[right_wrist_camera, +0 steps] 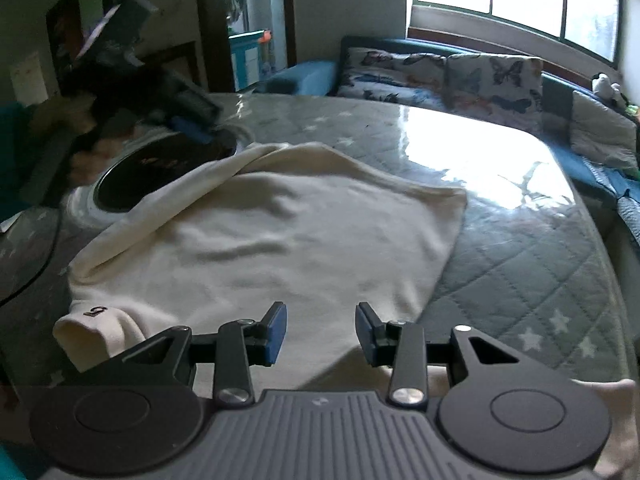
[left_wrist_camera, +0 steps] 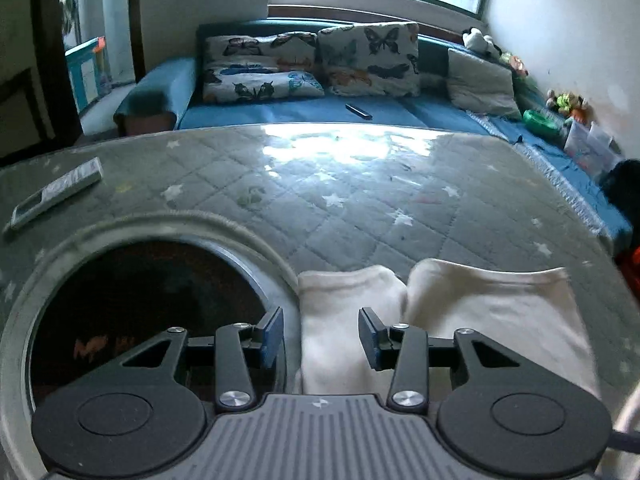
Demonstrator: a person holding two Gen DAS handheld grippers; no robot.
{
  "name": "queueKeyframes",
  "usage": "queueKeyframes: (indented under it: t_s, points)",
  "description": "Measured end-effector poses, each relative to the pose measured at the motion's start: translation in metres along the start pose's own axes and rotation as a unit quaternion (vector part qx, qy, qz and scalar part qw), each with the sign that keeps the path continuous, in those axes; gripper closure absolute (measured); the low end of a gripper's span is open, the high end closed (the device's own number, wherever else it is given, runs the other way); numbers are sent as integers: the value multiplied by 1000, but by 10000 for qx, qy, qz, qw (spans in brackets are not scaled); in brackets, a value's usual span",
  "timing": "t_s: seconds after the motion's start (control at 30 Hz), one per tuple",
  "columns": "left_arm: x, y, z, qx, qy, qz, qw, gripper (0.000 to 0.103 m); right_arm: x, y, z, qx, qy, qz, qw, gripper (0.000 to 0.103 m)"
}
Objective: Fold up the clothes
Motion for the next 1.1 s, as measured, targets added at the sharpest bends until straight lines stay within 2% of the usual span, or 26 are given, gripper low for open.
queueKeyframes:
  t_s: [0.13, 0.27, 0.37, 0.43, 0.53, 0.8, 0.9, 1.1]
  points:
    - [23, -1, 2, -57, 140, 84, 9999, 59, 11, 8, -3, -81, 123, 104, 9998, 59]
    - [39, -2, 0, -202, 307, 125, 9992, 60, 16, 10, -6, -83, 196, 150, 9997, 59]
    - [40, -4, 1, -241, 231, 88, 9994, 73, 16, 8, -7, -46, 227, 156, 9996, 58]
    - [38, -6, 2, -186, 189, 149, 9995, 93, 18, 7, -9, -30, 252, 160, 9995, 58]
    - [33, -3, 3, -308, 110, 166, 9993, 97, 18, 8, -10, -44, 248, 133, 9996, 57]
    - [-30, 43, 3, -553, -423, 767, 9946, 97, 16, 9, -11, -59, 235, 51, 9997, 57]
    - [-60, 72, -3, -722, -604, 1072, 9898, 97, 15, 10, -12, -71, 225, 17, 9997, 57]
    - [-107, 127, -28, -966, -711, 1755, 9772, 97, 14, 14, -13, -155, 198, -29, 9997, 57]
Point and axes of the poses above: each gripper's, at about its wrist camera, not at the fingertips, and x roughly the way its jaws point, y to its left, z to its top, the point moved 7 cm from there along x, roughly the way its jaws point, and after that the axes turned 6 degrees about x, right-handed, at the moved point
